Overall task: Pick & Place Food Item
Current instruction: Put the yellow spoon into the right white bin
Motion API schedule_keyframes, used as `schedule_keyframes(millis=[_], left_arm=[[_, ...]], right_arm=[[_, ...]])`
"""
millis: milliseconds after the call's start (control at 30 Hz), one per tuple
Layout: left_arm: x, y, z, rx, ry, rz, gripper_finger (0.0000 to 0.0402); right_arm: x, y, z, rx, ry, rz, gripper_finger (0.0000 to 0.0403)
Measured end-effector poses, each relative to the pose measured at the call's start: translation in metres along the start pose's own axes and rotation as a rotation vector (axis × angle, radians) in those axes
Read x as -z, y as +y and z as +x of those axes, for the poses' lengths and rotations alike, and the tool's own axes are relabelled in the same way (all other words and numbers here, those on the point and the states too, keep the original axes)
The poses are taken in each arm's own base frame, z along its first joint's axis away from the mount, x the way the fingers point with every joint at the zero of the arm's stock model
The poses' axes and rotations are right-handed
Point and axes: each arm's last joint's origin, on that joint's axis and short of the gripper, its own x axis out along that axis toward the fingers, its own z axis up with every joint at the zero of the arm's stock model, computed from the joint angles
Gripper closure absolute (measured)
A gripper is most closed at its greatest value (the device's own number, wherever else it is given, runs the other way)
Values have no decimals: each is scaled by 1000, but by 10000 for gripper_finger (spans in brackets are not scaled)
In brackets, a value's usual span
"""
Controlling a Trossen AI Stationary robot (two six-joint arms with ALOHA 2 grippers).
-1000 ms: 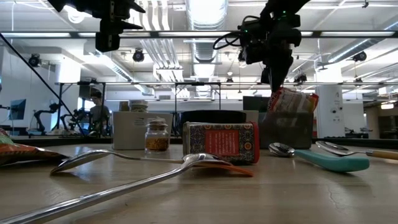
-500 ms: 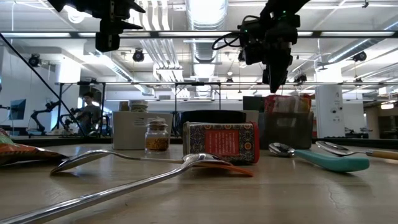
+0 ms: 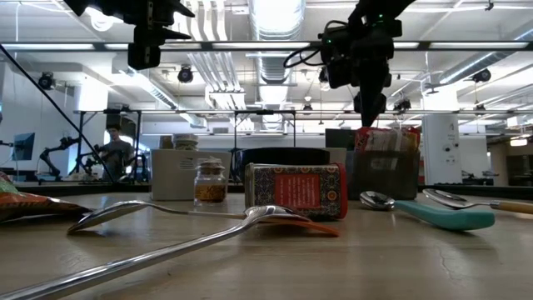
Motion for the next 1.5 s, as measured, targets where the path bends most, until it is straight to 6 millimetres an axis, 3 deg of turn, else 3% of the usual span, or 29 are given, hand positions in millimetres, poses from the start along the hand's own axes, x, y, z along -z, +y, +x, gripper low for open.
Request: schedule_keyframes(millis=[200, 467, 767, 933, 1133, 1300, 1500], left_arm=[[0, 0, 0, 0, 0, -7, 245], [1, 1, 0, -12, 12, -22, 245], [2, 1, 0, -14, 16, 22, 245], [2, 1, 0, -14, 15, 39, 245], [1, 1, 0, -12, 14, 57, 245], [1, 1, 0, -13, 15, 59, 245], [2, 1, 0, -16, 18, 57, 245]], right_arm=[[0, 6, -8, 15, -4, 45, 154], [-3, 37, -44, 98, -84, 107, 154], [41, 98, -63, 145, -147, 422, 154], [62, 131, -49, 191, -171, 548, 154], [81, 158, -11, 252, -91, 651, 154], [98, 170, 23, 289, -42, 730, 154], [104, 176, 59, 184, -68, 772, 154]])
